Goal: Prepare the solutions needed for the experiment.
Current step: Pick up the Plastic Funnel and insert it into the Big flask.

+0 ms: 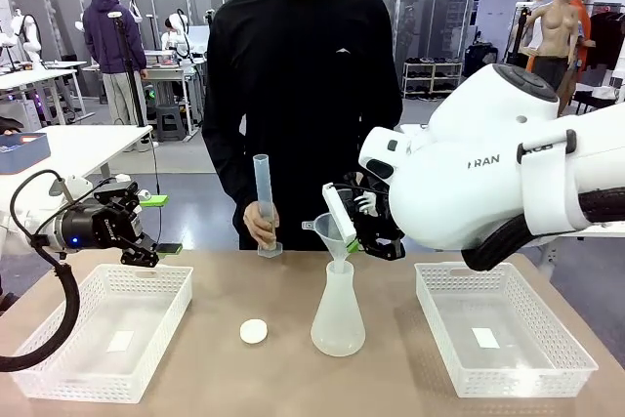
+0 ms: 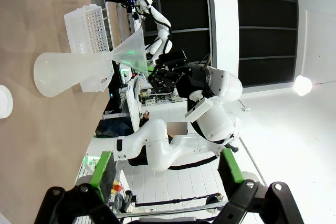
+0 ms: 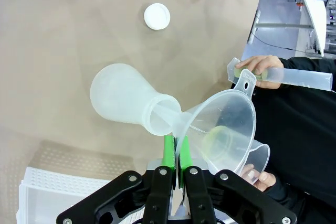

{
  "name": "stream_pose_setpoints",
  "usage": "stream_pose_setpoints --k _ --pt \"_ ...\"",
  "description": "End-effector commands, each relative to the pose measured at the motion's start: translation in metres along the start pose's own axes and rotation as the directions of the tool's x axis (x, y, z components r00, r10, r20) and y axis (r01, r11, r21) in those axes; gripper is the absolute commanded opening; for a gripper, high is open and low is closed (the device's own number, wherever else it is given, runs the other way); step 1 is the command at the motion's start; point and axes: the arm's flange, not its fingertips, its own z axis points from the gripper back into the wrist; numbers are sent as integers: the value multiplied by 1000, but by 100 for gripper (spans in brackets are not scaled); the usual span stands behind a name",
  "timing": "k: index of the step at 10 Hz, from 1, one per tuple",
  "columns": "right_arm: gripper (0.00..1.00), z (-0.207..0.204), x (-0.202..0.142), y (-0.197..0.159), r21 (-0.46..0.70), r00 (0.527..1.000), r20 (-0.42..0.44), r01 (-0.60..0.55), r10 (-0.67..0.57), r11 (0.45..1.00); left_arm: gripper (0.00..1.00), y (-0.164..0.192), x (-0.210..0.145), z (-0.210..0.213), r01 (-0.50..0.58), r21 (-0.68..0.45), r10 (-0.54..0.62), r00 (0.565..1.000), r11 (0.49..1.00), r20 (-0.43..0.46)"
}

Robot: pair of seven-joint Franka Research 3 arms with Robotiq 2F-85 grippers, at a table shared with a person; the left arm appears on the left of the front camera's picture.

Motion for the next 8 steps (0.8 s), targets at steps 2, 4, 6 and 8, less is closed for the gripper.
stream_pose_setpoints --k 2,4,6,8 --pt "4 -9 -11 6 -27 999 48 -11 13 1000 100 -2 0 -1 -4 -7 4 1000 1000 5" --pt "4 -12 -14 6 -22 999 43 -8 9 1000 100 -2 0 -1 -4 -7 4 1000 1000 5" --pt "4 -13 -14 8 -14 998 55 -13 13 1000 100 -2 0 -1 -4 -7 4 1000 1000 5" --pt "4 -15 -12 10 -2 999 49 -21 21 1000 100 -2 0 -1 -4 -7 4 1000 1000 5"
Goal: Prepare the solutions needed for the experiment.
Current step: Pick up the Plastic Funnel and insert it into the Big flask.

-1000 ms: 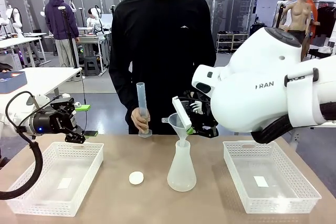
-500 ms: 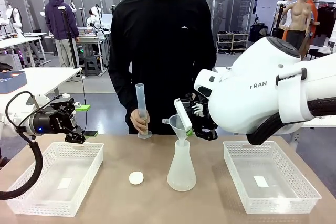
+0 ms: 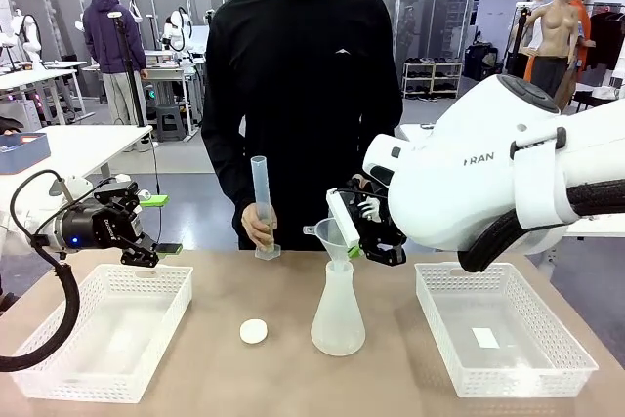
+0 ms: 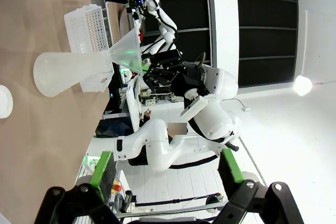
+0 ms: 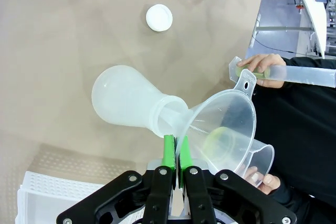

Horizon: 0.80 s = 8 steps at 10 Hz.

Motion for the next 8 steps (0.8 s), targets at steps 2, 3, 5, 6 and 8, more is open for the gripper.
stream_pose_setpoints --k 2,3,5,6,8 --pt "4 -8 -5 5 -2 999 25 -23 23 1000 100 -2 0 -1 -4 -7 4 1000 1000 5" --pt "4 -9 -6 6 3 999 25 -25 25 1000 100 -2 0 -1 -4 -7 4 1000 1000 5" --pt "23 -11 -4 8 11 999 35 -43 42 999 100 -2 0 -1 -4 -7 4 1000 1000 5" --pt "30 -12 -4 8 13 999 30 -44 44 999 100 -2 0 -1 -4 -7 4 1000 1000 5" --pt "50 -12 -3 10 14 999 26 -48 48 999 100 -2 0 -1 -4 -7 4 1000 1000 5"
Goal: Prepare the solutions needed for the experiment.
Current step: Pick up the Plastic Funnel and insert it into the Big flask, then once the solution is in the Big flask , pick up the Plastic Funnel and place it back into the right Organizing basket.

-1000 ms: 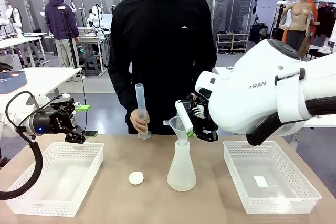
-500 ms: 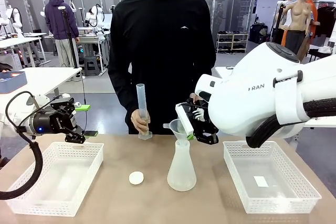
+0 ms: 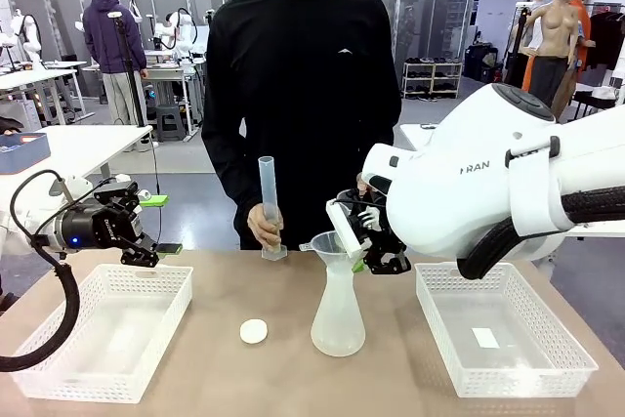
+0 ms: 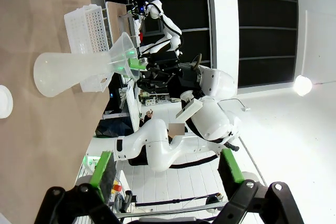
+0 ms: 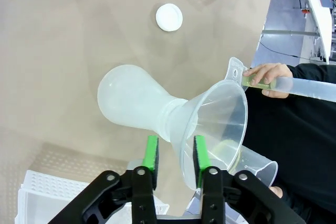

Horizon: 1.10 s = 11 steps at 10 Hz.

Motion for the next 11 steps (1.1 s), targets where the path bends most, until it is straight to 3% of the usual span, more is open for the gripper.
stream_pose_setpoints --k 1,4,5,6,11 --pt "62 -4 -3 4 -9 999 25 -20 20 1000 100 -2 0 -1 -4 -7 4 1000 1000 5" --pt "89 0 -3 4 -13 1000 10 -22 22 1000 100 -2 0 -1 -4 -7 4 1000 1000 5" --pt "100 2 -4 2 59 1000 10 -23 22 998 100 -2 0 -1 -4 -7 4 1000 1000 5" --pt "100 0 0 0 -1 1000 0 -2 2 1000 100 -2 0 -1 -4 -7 4 1000 1000 5" --pt "100 0 0 0 -1 1000 0 -2 2 1000 100 -2 0 -1 -4 -7 4 1000 1000 5"
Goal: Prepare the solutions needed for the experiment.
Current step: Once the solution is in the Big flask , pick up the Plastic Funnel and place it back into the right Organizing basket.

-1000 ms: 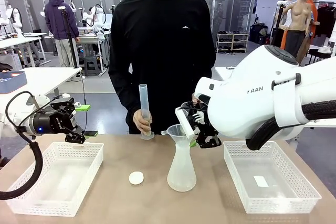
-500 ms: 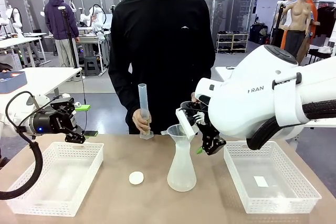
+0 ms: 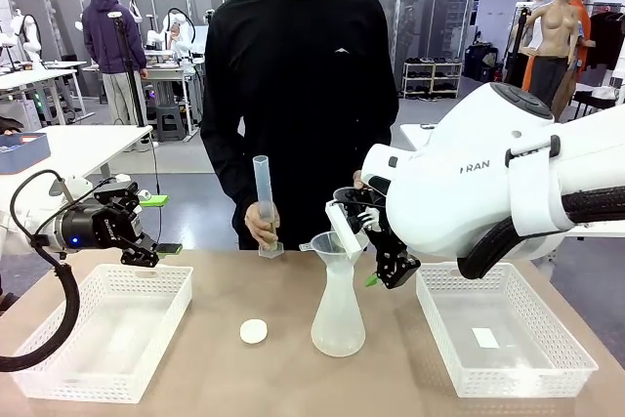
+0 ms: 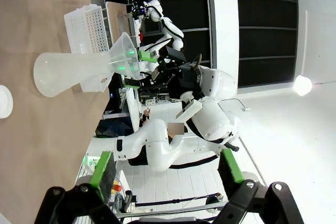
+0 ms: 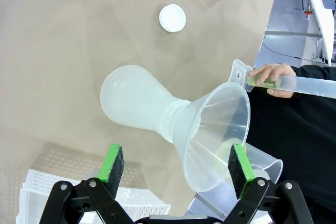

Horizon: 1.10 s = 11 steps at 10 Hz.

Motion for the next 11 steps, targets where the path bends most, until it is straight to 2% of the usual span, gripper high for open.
stream_pose_setpoints --k 1,4,5,7,8,9,10,11 --pt "100 0 -1 0 -12 1000 0 3 -3 1000 100 -2 0 -1 -4 -7 4 1000 1000 5" --pt "100 0 0 0 0 1000 0 0 0 1000 100 -2 0 -1 -4 -7 4 1000 1000 5" --pt "100 20 29 12 -29 998 -54 -36 34 999 100 -2 0 -1 -4 -7 4 1000 1000 5" --pt "100 70 37 13 -152 997 29 78 -75 985 100 -2 0 -1 -4 -7 4 1000 1000 5" --pt "100 82 21 7 -161 975 37 223 -220 961 100 -2 0 -1 -4 -7 4 1000 1000 5" --pt "100 93 0 1 -149 935 62 353 -348 924 100 -2 0 -1 -4 -7 4 1000 1000 5" --pt "100 105 -29 -2 -106 860 133 506 -492 856 100 -2 0 -1 -4 -7 4 1000 1000 5" --pt "100 120 -63 -3 32 729 224 658 -647 752 100 -2 0 -1 -4 -7 4 1000 1000 5"
